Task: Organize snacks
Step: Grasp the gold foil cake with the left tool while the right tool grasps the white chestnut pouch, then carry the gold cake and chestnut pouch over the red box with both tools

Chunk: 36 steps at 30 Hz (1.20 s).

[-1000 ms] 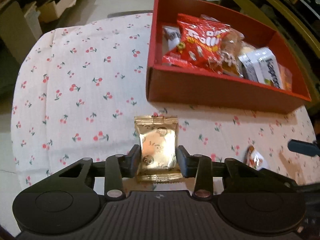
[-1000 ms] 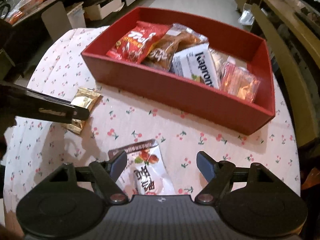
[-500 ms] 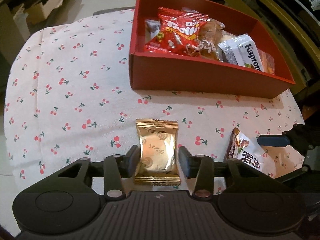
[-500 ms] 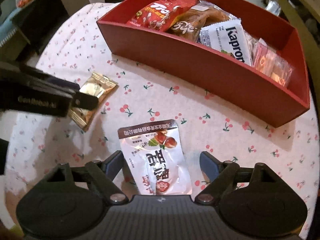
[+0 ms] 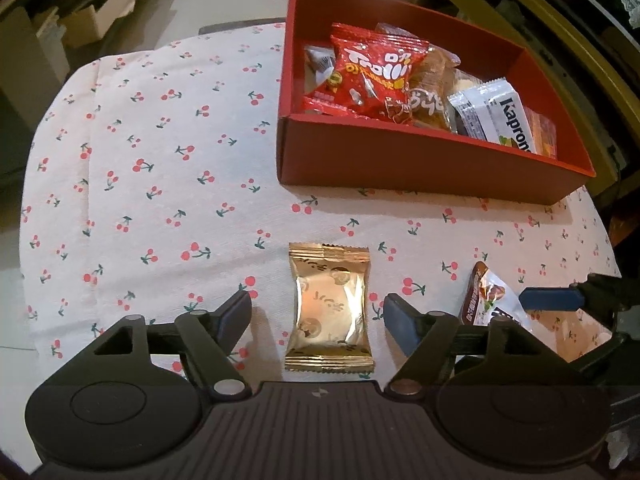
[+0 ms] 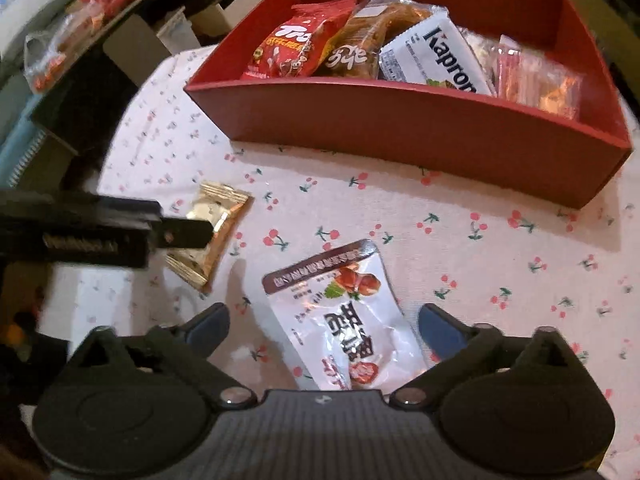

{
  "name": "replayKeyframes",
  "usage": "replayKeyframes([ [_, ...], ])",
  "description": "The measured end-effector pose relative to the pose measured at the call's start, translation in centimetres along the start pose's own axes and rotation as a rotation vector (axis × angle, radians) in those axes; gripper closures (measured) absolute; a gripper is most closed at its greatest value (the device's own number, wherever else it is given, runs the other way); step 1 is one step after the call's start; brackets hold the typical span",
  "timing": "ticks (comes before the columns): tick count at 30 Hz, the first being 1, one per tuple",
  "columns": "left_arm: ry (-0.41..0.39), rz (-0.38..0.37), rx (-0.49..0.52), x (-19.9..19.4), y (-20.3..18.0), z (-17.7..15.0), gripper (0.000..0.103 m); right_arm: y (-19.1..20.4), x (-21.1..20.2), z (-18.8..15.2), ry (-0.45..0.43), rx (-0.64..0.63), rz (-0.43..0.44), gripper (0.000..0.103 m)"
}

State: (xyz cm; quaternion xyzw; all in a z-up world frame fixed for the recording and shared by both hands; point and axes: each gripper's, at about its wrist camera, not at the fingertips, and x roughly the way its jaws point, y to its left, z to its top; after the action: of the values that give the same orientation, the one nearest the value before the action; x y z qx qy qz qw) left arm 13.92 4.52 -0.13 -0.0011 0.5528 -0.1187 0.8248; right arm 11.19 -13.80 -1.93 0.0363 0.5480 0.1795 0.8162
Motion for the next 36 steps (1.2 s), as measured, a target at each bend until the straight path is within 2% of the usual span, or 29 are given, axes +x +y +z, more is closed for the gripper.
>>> replayKeyframes([
  [1, -0.001, -0.002, -0.003, -0.1, 0.1, 0.0, 0.024, 0.4, -0.2, -0.2, -0.001, -0.023, -0.039, 0.003],
  [3, -0.004, -0.007, -0.003, -0.2, 0.1, 0.1, 0.024, 1.1, -0.7, -0.5, -0.001, -0.038, -0.086, 0.027],
  [4, -0.005, -0.009, -0.001, -0.3, 0.0, 0.1, 0.024, 1.0, -0.9, -0.7, 0.001, -0.028, -0.067, 0.029],
  [6, -0.006, -0.013, 0.006, -0.3, -0.1, 0.1, 0.022, 1.1, -1.4, -1.2, 0.002, -0.021, -0.040, 0.030],
  [10, -0.004, -0.005, 0.010, -0.3, -0.2, -0.1, 0.021, 2.0, -1.9, -2.3, 0.006, -0.048, -0.059, 0.030],
  [19, 0.026, 0.018, 0.041, 0.9, -0.9, -0.6, 0.021, 2.3, -2.8, -2.3, -0.049, -0.063, -0.110, 0.030],
  [25, 0.017, 0.058, 0.059, 1.8, -1.9, -0.6, 0.025, 1.8, -3.3, -2.1, -0.072, -0.048, -0.141, 0.030],
  [29, -0.007, 0.104, 0.099, 2.0, -2.8, -0.5, 0.039, 1.7, -3.5, -1.9, -0.086, -0.045, -0.158, 0.030],
  [32, -0.018, 0.105, 0.117, 1.5, -3.1, -0.9, 0.055, 1.5, -3.8, -1.6, -0.100, -0.044, -0.181, 0.030],
  [36, -0.015, 0.096, 0.119, 0.9, -3.3, -1.5, 0.057, 1.5, -4.3, -1.2, -0.128, -0.041, -0.193, 0.030],
])
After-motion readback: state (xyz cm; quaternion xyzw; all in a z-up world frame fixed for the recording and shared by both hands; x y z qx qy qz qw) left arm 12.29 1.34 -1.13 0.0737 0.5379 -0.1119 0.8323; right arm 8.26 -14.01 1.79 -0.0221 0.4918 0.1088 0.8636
